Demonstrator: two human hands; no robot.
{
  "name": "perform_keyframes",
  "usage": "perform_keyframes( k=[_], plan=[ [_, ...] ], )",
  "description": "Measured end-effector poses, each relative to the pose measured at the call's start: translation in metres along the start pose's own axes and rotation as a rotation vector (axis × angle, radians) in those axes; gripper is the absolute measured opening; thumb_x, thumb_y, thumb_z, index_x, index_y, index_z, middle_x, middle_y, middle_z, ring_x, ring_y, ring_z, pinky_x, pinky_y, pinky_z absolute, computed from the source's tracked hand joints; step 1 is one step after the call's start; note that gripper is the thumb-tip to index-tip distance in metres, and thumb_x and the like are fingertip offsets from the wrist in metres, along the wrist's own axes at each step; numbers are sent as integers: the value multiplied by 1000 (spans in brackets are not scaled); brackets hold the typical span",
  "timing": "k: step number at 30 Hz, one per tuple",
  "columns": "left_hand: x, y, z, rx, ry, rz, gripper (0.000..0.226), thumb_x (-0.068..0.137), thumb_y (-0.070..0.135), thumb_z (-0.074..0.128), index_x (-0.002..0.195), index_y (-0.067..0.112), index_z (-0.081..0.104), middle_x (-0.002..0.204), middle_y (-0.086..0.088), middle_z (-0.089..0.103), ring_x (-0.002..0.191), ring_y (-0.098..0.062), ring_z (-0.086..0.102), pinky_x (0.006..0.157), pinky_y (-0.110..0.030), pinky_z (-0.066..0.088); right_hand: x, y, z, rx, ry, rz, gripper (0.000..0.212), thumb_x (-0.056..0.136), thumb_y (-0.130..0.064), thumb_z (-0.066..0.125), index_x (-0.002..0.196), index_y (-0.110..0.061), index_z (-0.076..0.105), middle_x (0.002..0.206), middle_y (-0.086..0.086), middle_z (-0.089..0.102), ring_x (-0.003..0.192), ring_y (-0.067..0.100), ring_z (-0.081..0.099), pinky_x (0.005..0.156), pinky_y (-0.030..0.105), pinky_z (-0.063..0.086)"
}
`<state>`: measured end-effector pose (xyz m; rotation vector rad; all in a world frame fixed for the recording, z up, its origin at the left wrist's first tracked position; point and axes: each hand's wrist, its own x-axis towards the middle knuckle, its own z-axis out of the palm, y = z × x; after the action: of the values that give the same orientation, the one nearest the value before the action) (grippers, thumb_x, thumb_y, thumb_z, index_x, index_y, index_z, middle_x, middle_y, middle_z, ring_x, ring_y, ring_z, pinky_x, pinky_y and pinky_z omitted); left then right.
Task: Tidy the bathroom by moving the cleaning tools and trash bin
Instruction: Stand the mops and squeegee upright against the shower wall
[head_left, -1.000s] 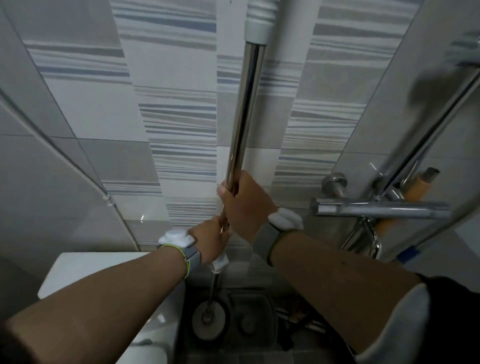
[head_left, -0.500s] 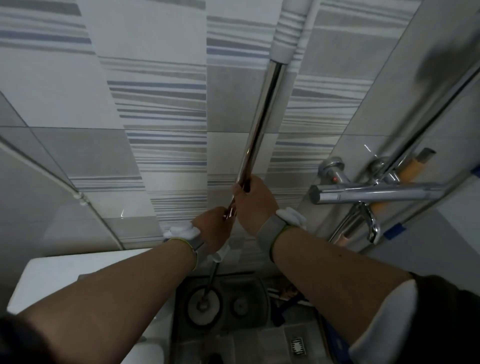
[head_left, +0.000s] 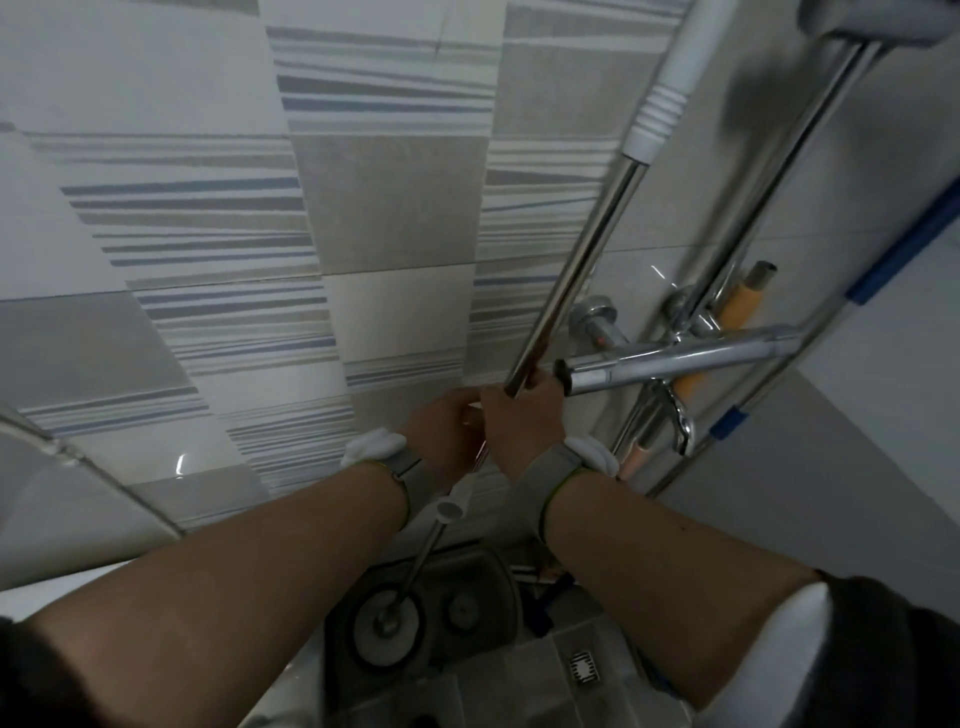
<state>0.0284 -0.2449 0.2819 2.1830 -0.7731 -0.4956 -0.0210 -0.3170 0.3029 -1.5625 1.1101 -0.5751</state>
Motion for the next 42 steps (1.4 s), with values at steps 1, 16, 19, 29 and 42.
perform_keyframes(
  k=[1,16,19,29,42],
  plan=[
    [1,2,3,34,-28,21,39,95,18,50,134,24,55,137,-4,58,124,-24,54,98,-27,39,3,3,-2,-37,-16,5,56,80,-25,67,132,-11,50,122,7,62,107,24,62,97,41,52],
    [11,38,45,335,-277,79,47,97,11,50,143,12,44,147,-10,45,133,-26,44,109,-29,29,26,36,-61,-242,-327,107,41,90,-27,56,128,-11,55,121,4,63,101,22,61,79,25,42],
    [2,47,62,328,-221,36,38,96,14,47,134,12,52,134,-11,57,122,-29,54,104,-38,42,28,45,-81,-270,-369,76,40,91,-25,56,129,-12,58,118,7,65,99,22,61,77,23,41],
    [-40,96,131,132,-51,-142,22,86,23,59,106,28,67,106,5,71,100,-14,65,85,-22,49,54,84,-171,-426,-553,-76,36,90,-22,53,55,-13,53,57,2,54,64,23,56,59,33,42],
    [-67,176,197,106,-10,-133,38,92,23,59,128,32,57,127,6,63,118,-11,58,91,-11,35,105,100,-285,-523,-549,-40,32,95,-13,42,67,-29,41,97,8,54,89,20,49,89,35,48]
  ],
)
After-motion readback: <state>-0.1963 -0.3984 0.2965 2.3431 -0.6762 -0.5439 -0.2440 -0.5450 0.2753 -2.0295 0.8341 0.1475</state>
